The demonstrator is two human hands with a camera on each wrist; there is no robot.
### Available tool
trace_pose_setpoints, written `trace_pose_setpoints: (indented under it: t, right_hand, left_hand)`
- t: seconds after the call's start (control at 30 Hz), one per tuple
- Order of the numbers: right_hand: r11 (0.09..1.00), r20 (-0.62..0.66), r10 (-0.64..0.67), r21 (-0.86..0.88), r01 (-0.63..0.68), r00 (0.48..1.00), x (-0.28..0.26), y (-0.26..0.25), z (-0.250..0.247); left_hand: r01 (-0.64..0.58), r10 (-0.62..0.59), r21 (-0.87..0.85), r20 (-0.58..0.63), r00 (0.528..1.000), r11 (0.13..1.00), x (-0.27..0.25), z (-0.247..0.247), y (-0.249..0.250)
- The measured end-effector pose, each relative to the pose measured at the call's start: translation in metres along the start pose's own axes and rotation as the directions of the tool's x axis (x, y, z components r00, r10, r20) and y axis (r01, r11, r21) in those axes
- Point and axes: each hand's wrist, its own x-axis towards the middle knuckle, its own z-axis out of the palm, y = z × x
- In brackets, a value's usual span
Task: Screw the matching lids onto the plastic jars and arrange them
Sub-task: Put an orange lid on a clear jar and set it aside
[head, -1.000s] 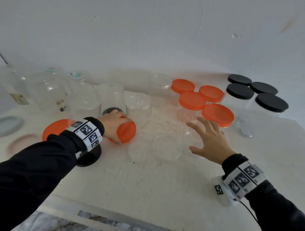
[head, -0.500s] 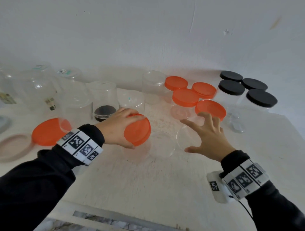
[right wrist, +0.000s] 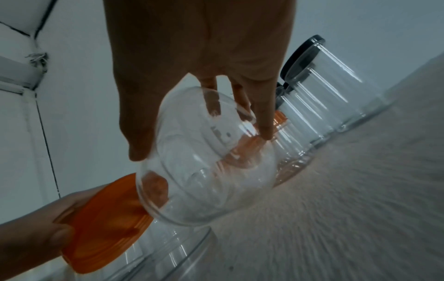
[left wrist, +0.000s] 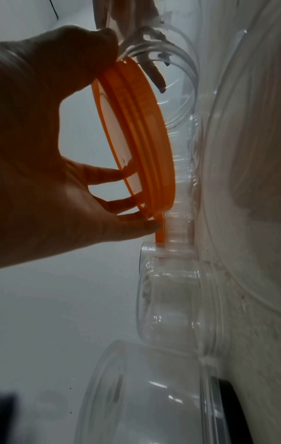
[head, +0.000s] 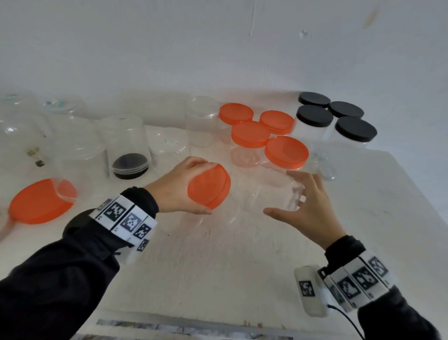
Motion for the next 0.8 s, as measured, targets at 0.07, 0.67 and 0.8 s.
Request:
trace_pose_setpoints:
  t: [0.07,0.67,0.8]
  right_hand:
    - [1.0,0.027,0.021,0.011,-0.021,0.999,-0.003,0.002,0.001]
    - [0.949,0.263,0.119,0.254,-0.188,0.957,-0.009,0.024,0.001]
    - [0.96,0.371,0.121,0.191,-0.203,0.921,-0.011,0.03,-0.001]
  left_hand:
    - [-0.018,0.018,-0.014,0.009,1.0,1.0,0.003,0.004,0.003]
    - [-0.122,0.125,-0.115,0.02,0.992,0.986,0.017,0.026,0.036]
    - [-0.192,0.196,-0.14,0.015,0.98,0.971,0.018,0.031,0.046]
